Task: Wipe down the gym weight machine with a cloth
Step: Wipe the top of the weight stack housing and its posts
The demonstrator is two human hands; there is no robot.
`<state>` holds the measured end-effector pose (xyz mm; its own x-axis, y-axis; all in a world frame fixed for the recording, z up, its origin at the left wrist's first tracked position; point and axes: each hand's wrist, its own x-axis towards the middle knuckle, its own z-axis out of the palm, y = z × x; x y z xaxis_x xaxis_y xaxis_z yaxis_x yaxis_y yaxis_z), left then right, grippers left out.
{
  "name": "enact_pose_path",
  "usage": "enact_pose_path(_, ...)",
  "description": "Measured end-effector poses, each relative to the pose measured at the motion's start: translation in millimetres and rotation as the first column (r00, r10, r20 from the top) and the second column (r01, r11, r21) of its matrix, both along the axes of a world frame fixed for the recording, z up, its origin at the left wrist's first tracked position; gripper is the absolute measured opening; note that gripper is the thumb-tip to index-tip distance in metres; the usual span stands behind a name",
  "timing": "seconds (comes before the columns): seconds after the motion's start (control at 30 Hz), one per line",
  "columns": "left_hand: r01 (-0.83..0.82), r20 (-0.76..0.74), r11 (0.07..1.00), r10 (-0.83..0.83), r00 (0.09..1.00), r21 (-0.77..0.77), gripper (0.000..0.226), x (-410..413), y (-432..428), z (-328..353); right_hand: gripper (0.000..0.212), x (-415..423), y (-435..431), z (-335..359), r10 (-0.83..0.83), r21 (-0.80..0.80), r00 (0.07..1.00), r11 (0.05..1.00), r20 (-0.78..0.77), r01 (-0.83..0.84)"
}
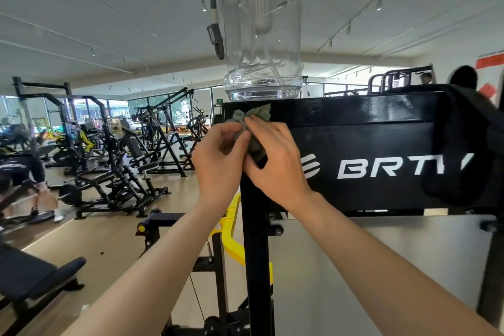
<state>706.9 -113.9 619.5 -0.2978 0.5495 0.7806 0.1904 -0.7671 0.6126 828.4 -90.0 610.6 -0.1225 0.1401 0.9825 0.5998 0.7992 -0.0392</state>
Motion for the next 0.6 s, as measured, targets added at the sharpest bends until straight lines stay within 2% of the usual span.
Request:
enact_pose_path(0.07,0.109,0.025,0.993,-0.108,0.994,-0.042,0.007,2,-4,2,0.047,8,-1,-1,0.022,0.011,0.999,1.0,-0.038,-0.022)
enact_pose_path(0.13,0.132,0.066,0.99,-0.128,0.99,-0.055,0.005,1,-7,9,0.043,19,-3,3,-0.007,0.038,0.996,0.999,-0.085,0.01)
enact_pose_path(0.23,-0.079,0.089,0.997,0.077,0.993,0.021,0.011,-4,-9,26,0.038,47,-5,14,-0.13,0.125,0.956,0.978,-0.262,0.167)
enact_pose_path(0.3,-0.201,0.054,0.979,0.198,0.979,0.045,0.027,-4,-7,39,0.035,72,-3,25,-0.227,0.111,0.902,0.952,-0.368,0.285)
enact_pose_path(0.33,-0.203,0.022,0.979,0.203,0.979,0.024,0.04,-4,-3,45,0.035,83,-2,29,-0.28,0.08,0.881,0.939,-0.383,0.333)
enact_pose_path(0.47,-0.014,-0.051,0.987,0.006,0.999,-0.163,0.084,0,6,65,0.039,90,2,29,-0.416,0.006,0.875,0.902,-0.247,0.431)
enact_pose_path(0.5,0.025,-0.051,0.982,-0.035,0.998,-0.185,0.089,-1,9,68,0.039,83,2,27,-0.427,0.022,0.884,0.898,-0.19,0.439)
enact_pose_path(0.6,0.062,-0.114,0.977,-0.087,0.99,-0.205,0.081,-5,13,77,0.039,56,1,21,-0.449,0.068,0.892,0.89,-0.056,0.452)
